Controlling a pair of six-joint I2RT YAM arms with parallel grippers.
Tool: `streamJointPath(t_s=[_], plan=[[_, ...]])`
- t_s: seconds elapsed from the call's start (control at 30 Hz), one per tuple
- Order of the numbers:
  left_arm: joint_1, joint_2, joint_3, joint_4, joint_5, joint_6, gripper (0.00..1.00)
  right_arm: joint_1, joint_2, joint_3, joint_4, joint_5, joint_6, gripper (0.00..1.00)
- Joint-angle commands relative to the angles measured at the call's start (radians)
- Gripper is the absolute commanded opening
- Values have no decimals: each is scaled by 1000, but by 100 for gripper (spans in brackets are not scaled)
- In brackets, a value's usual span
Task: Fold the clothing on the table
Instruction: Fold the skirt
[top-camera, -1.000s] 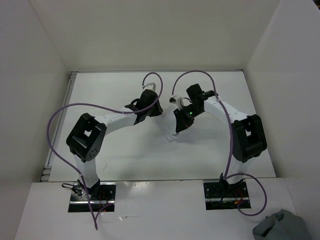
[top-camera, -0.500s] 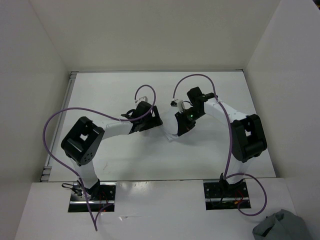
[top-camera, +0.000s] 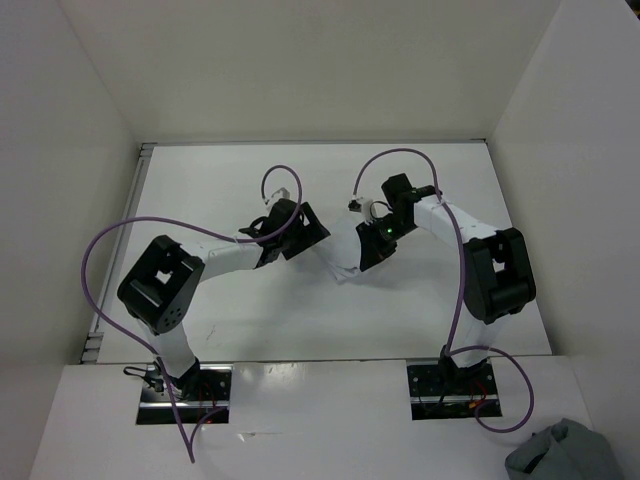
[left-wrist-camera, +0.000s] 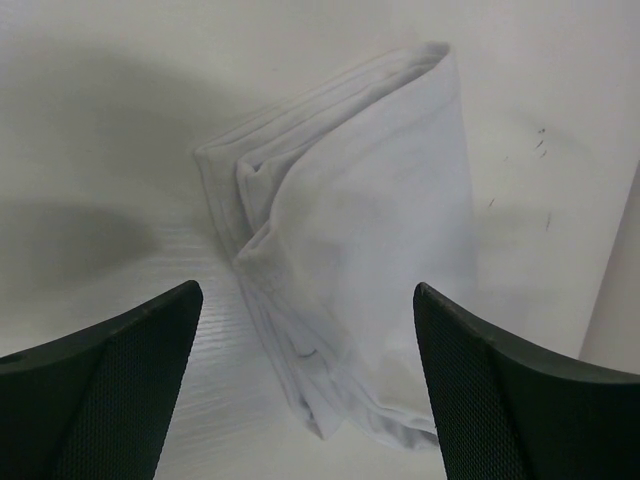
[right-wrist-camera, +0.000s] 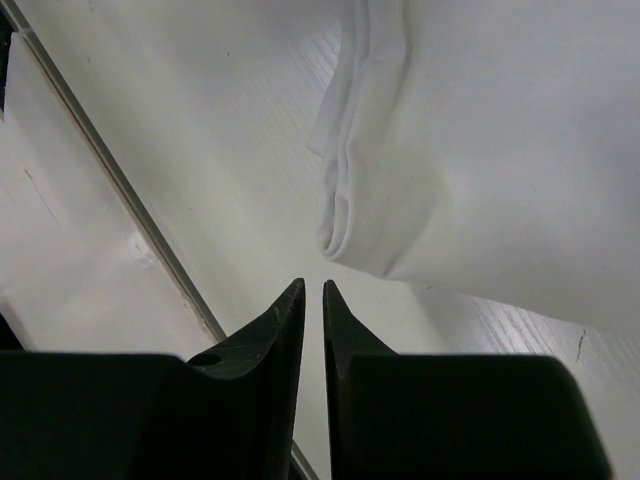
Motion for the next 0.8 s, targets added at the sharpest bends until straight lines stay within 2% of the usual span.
streamJointPath(t_s=[0.0,0.53,0.7,0.77], plan=[[6,9,-9,63,14,-56,92,-13,-18,-5,8,-30,-19,17],[6,52,-9,126,43,-103,82,-22,-18,-5,-1,-39,-29,16],[6,72,-18,146,43,-114,73,-31,-8,-5,-1,-39,-29,16],[6,82,-18,155,43,-114,64,-31,-8,-5,-1,-49,-29,16]])
